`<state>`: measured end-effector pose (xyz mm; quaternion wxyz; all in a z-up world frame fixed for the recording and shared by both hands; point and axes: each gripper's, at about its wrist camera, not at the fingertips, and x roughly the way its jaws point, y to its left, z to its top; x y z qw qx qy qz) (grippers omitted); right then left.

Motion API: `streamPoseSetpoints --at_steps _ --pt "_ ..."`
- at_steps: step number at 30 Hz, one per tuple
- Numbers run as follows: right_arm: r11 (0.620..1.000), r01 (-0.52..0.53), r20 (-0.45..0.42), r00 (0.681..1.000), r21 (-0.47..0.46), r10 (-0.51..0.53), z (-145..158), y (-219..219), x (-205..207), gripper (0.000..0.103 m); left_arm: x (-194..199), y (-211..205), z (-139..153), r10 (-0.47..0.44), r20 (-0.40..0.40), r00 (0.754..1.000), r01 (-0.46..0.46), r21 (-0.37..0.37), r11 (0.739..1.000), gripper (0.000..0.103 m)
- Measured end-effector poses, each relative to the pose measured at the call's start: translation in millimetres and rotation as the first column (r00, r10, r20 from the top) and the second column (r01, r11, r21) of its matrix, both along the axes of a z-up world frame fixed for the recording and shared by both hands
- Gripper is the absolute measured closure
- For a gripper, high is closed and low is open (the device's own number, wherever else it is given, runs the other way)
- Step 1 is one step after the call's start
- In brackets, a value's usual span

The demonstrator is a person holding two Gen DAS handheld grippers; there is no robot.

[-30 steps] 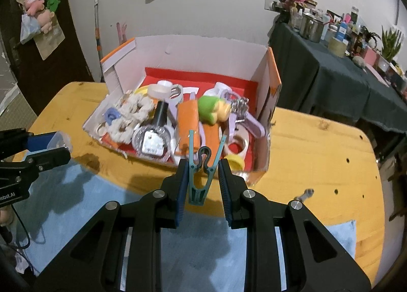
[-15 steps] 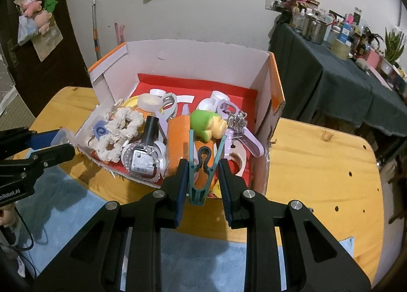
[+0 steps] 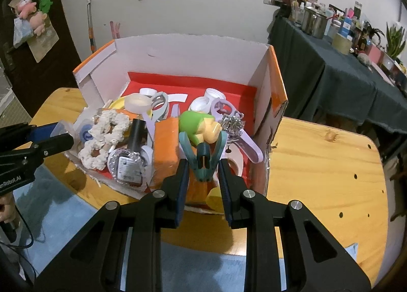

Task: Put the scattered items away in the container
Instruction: 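Carry the clear box and green clothespin in both tools to the orange box, then lower the clothespin and clear box into the box and open both tools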

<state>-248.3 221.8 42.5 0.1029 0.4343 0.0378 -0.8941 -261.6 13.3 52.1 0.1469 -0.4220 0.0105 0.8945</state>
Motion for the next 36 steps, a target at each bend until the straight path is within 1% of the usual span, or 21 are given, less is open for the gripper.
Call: streamPoseSetpoints --at_steps 10,24,30,36 --pt "1.000 0.005 0.010 1.000 -0.003 -0.005 -7 2 -9 0.081 -13 -3 -10 0.019 0.012 1.000 -0.019 -0.005 1.000 0.067" --pt "1.000 -0.007 0.007 1.000 -0.004 0.007 -5 -1 -7 0.080 -19 -5 -15 0.028 0.012 1.000 -0.028 -0.007 1.000 0.067" --pt "1.000 -0.009 0.002 1.000 -0.008 0.009 -3 -1 -4 0.080 -21 -5 -18 0.032 0.004 0.999 -0.032 -0.024 0.999 0.067" --pt "1.000 -0.012 0.002 1.000 -0.009 0.012 -2 -2 -3 0.080 -23 -7 -20 0.034 0.008 0.999 -0.034 -0.019 0.999 0.067"
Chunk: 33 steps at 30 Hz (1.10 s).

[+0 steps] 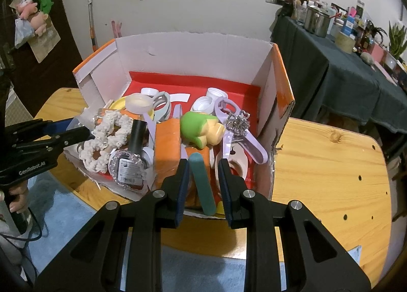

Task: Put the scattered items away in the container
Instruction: 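Lower the clothespin and clear box into the box and open both tools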

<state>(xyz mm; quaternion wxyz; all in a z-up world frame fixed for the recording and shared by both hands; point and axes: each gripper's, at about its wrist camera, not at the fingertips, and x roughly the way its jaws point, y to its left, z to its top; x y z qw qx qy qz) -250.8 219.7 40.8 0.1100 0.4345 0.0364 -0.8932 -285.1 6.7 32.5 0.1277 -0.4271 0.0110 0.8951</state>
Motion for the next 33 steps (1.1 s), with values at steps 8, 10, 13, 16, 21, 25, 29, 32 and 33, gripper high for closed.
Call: streamPoseSetpoints --at_steps 8,10,13,16,21,25,29,32,33 --pt "1.000 0.006 -0.006 1.000 0.000 -0.006 2.3 -2.3 4.1 0.080 0.7 2.1 -0.5 -0.003 -0.003 1.000 0.003 -0.011 1.000 0.067" --pt "1.000 0.005 -0.006 1.000 0.000 -0.005 2.4 -2.7 5.1 0.080 0.8 2.8 -0.5 -0.004 -0.004 1.000 0.004 -0.014 1.000 0.067" --pt "1.000 0.005 -0.007 1.000 -0.004 -0.005 2.5 -1.8 4.9 0.080 0.8 3.1 -0.5 -0.004 -0.004 1.000 0.004 -0.015 1.000 0.067" --pt "1.000 0.004 -0.005 1.000 -0.003 -0.004 2.6 -2.0 5.1 0.080 1.3 3.4 -0.5 -0.004 -0.004 1.000 0.004 -0.015 1.000 0.067" --pt "1.000 0.005 0.003 1.000 -0.008 -0.005 1.5 -0.9 4.6 0.080 1.5 3.5 -0.4 -0.004 -0.005 1.000 0.004 -0.017 1.000 0.067" --pt "1.000 0.010 0.008 1.000 -0.010 -0.010 0.6 -0.7 4.2 0.080 1.7 3.8 -0.6 -0.003 -0.003 1.000 0.003 -0.017 1.000 0.066" --pt "1.000 0.011 0.011 1.000 -0.012 -0.011 -0.2 0.5 3.9 0.080 2.3 3.1 -1.6 -0.002 -0.002 1.000 0.002 -0.020 1.000 0.065" --pt "1.000 0.012 0.018 1.000 -0.012 -0.012 -1.5 0.2 3.3 0.080 2.0 2.1 -2.4 0.002 0.002 1.000 -0.002 -0.020 1.000 0.064" --pt "1.000 0.013 0.018 1.000 -0.013 -0.012 -1.4 1.0 3.0 0.080 1.9 2.1 -2.5 0.003 0.003 1.000 -0.002 -0.021 1.000 0.063"
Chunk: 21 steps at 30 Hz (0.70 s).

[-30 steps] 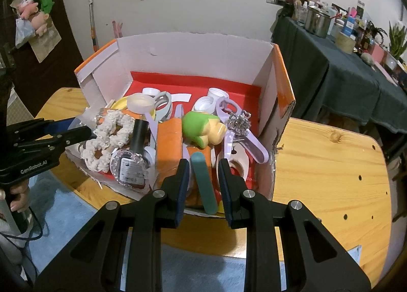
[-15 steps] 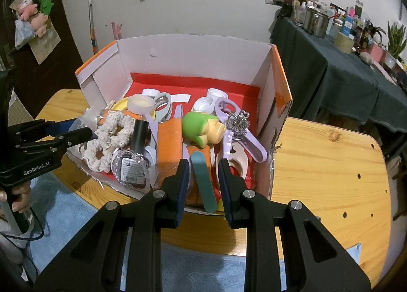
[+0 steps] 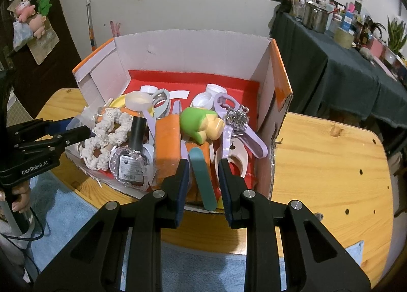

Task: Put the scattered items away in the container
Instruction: 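Lower the clothespin and clear box into the box and open both tools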

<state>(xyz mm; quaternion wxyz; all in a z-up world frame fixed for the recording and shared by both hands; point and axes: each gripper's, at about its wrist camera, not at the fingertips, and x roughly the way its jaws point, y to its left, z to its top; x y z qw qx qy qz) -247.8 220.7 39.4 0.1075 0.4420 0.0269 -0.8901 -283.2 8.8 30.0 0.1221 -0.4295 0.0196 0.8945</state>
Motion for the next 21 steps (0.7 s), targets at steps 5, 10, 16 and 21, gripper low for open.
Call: streamPoseSetpoints --at_steps 5,10,16,21 --pt "1.000 0.000 0.005 1.000 -0.001 0.000 -1.3 -0.1 -0.5 0.075 0.9 0.2 -1.1 0.000 -0.003 1.000 0.000 -0.009 1.000 0.062" --pt "1.000 0.001 0.007 1.000 -0.001 -0.001 -1.5 0.1 -0.6 0.064 1.5 0.5 -1.0 0.001 -0.004 1.000 -0.001 -0.008 1.000 0.059" --pt "1.000 0.000 -0.012 1.000 -0.001 0.000 1.2 -0.9 0.9 0.045 4.5 0.1 1.3 0.001 -0.015 1.000 -0.001 -0.014 1.000 0.057" --pt "1.000 -0.002 -0.016 1.000 0.002 0.002 1.8 -2.5 1.9 0.045 6.3 0.6 6.7 -0.005 -0.036 0.999 0.004 -0.026 1.000 0.052"
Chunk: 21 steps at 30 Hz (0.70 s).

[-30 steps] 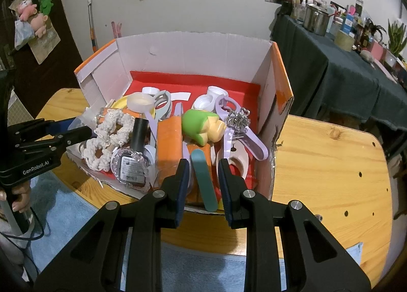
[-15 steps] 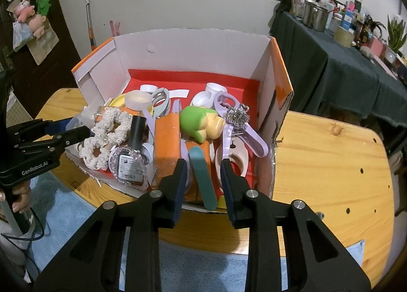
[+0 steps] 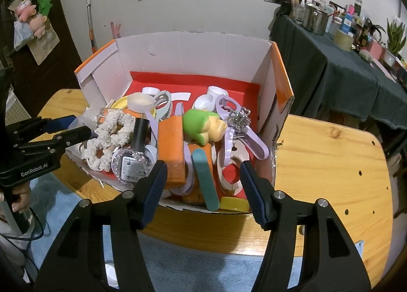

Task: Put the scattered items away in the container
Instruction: 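Lower the clothespin and clear box into the box and open both tools, then withdraw both open tools from the box back over the towel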

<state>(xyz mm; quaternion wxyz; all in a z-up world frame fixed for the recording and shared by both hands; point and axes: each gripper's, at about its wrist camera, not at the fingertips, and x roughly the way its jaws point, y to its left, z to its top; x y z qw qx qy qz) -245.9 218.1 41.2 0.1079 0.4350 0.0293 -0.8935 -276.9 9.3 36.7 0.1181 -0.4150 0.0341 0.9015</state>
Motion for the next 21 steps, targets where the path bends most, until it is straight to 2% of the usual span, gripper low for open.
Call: streamPoseSetpoints --at_steps 6,10,21 --pt "1.000 0.002 -0.003 1.000 -0.001 -0.002 1 0 1 0.044 4 0 8 -0.004 -0.025 1.000 0.004 -0.005 1.000 0.048" --pt "1.000 0.007 -0.007 1.000 -0.002 -0.007 3 0 5 0.040 9 0 14 -0.004 -0.040 0.999 0.004 -0.005 1.000 0.043" --pt "1.000 0.013 -0.025 1.000 -0.002 -0.013 11 -2 22 0.037 35 2 36 -0.020 -0.089 0.996 0.019 -0.018 1.000 0.040"
